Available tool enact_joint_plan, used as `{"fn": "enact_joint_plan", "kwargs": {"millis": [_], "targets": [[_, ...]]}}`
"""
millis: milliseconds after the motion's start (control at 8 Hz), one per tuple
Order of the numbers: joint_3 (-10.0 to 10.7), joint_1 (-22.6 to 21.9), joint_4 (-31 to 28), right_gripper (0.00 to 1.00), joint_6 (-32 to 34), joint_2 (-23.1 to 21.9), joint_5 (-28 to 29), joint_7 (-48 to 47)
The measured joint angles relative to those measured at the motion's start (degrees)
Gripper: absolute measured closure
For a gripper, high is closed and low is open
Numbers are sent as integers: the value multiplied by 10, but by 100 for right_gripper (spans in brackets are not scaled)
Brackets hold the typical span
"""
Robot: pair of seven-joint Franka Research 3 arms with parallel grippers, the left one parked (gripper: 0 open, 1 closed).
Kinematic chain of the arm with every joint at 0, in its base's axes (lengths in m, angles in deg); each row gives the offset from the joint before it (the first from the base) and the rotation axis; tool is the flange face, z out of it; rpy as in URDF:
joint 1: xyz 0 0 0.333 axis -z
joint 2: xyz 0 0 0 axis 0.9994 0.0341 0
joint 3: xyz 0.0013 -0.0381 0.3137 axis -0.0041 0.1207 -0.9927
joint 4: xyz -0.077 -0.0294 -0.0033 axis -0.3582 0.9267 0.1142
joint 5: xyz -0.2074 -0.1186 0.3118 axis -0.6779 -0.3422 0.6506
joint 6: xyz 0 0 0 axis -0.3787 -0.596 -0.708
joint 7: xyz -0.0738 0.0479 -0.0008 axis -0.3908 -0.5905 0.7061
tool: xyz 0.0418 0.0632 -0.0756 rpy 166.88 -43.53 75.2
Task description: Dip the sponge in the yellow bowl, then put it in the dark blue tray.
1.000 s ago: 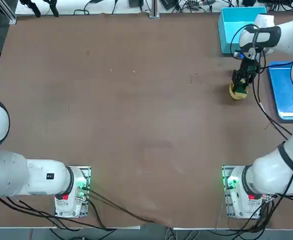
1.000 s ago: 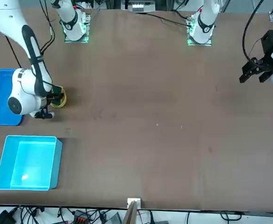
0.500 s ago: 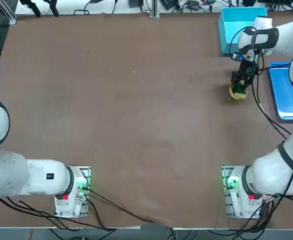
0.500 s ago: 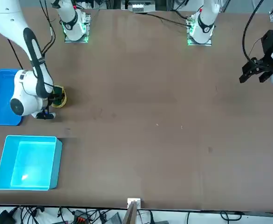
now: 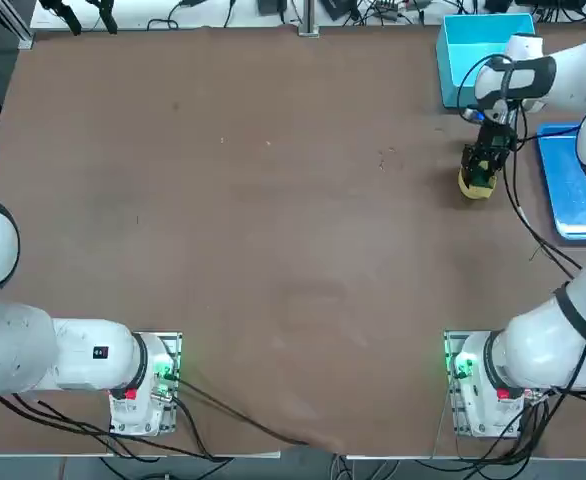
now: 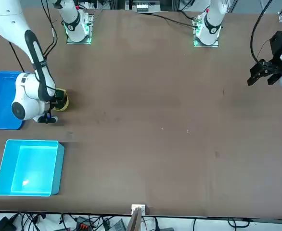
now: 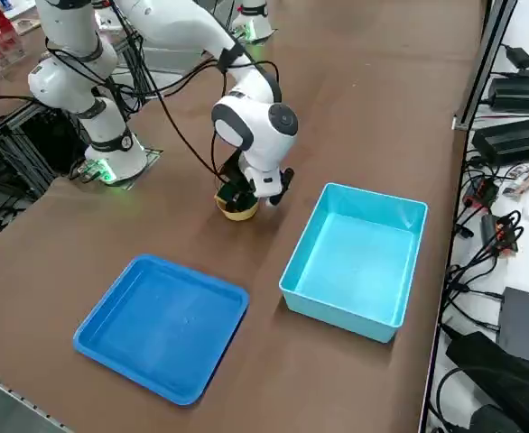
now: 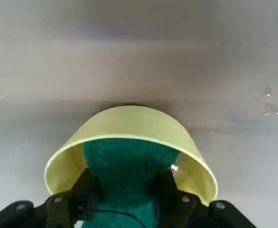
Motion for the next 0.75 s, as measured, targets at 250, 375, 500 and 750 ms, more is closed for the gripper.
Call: {"fn": "enact_joint_plan", "kwargs": {"millis": [250,375,500,750], "targets": [[0,0,2,41,-2,4,0,0],[0,0,8,41,6,3,0,0],[-1,-1,20,41,23,3,0,0],[-3,-1,51,41,74,-6,0,0]]}}
